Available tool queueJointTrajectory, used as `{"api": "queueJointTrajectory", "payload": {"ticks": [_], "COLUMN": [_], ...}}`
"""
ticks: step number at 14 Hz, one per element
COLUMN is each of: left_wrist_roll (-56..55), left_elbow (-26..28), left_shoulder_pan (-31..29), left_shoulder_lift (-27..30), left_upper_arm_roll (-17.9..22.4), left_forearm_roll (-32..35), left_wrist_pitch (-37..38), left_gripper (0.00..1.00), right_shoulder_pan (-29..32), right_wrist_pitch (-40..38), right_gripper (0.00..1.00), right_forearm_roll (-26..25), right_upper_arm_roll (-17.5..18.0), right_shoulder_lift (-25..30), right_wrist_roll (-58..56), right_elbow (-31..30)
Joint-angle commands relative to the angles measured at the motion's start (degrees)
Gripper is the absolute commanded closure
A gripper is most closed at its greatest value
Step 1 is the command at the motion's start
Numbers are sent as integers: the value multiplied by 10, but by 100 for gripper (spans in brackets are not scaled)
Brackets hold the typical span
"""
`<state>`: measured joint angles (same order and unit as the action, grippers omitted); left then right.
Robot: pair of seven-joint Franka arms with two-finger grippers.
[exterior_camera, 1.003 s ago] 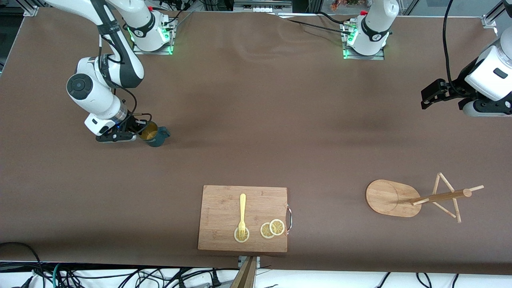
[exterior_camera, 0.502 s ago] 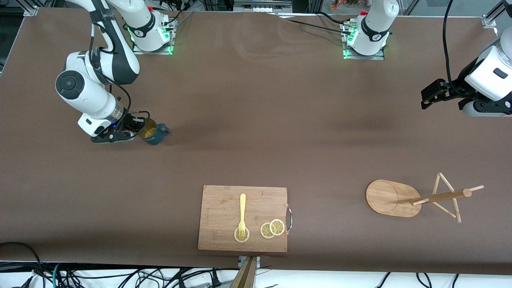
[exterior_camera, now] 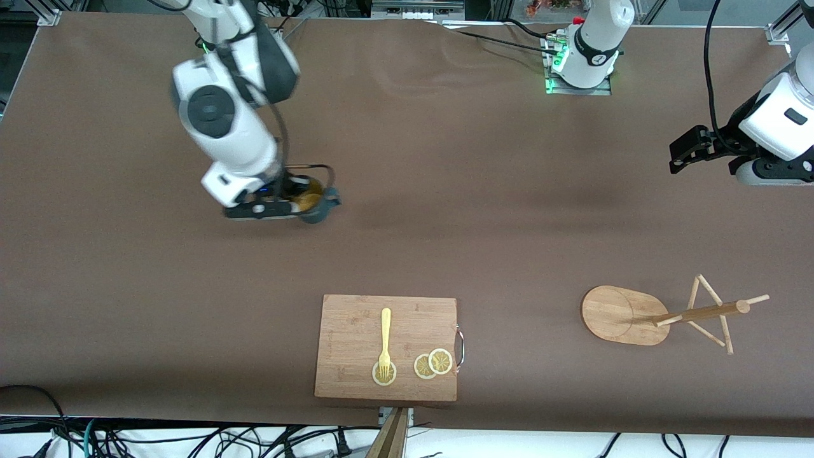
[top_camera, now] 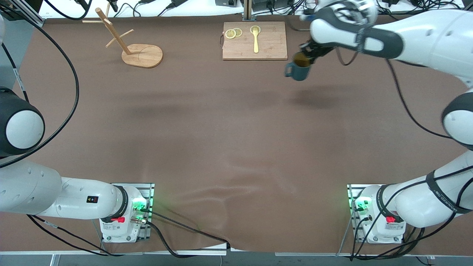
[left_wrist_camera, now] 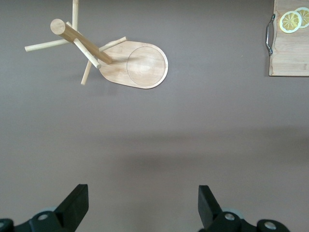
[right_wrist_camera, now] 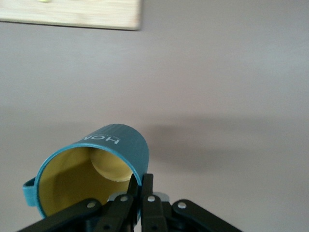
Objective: Pass cup and hang on rack
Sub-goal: 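Carry the teal mug with the right gripper toward the table middle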
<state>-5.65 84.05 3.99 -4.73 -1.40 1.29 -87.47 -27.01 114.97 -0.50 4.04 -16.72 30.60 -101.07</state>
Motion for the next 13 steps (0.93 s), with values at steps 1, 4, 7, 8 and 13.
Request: {"api": "queueJointTrajectory", "payload": {"ticks": [1, 4, 7, 8, 13], "left_wrist_roll": [4, 4, 2, 3, 3], "left_elbow": [-13, -16, -15, -15, -16], "left_shoulder_pan": [0, 0, 4, 2, 8], "left_shoulder_lift": [-4, -4, -4, -4, -4], "left_upper_arm_roll": [0, 0, -4, -4, -5], "left_forearm_roll": [6, 5, 6, 6, 5], "left_wrist_pitch": [9, 9, 9, 9, 9], "left_gripper": [0, 0, 0, 0, 0], "right_shoulder_pan": [-66, -135, -174, -189, -206], "right_wrist_pitch": [-14, 6, 64, 84, 170], "right_gripper": [100, 100, 100, 100, 100], "right_forearm_roll": [1, -2, -3, -4, -6], "right_upper_arm_roll": [-7, -7, -7, -8, -11], "right_shoulder_lift": [-110, -214, -259, -269, -320], "right_wrist_roll": [124, 218, 263, 277, 319], "right_elbow": [132, 255, 283, 284, 284]}}
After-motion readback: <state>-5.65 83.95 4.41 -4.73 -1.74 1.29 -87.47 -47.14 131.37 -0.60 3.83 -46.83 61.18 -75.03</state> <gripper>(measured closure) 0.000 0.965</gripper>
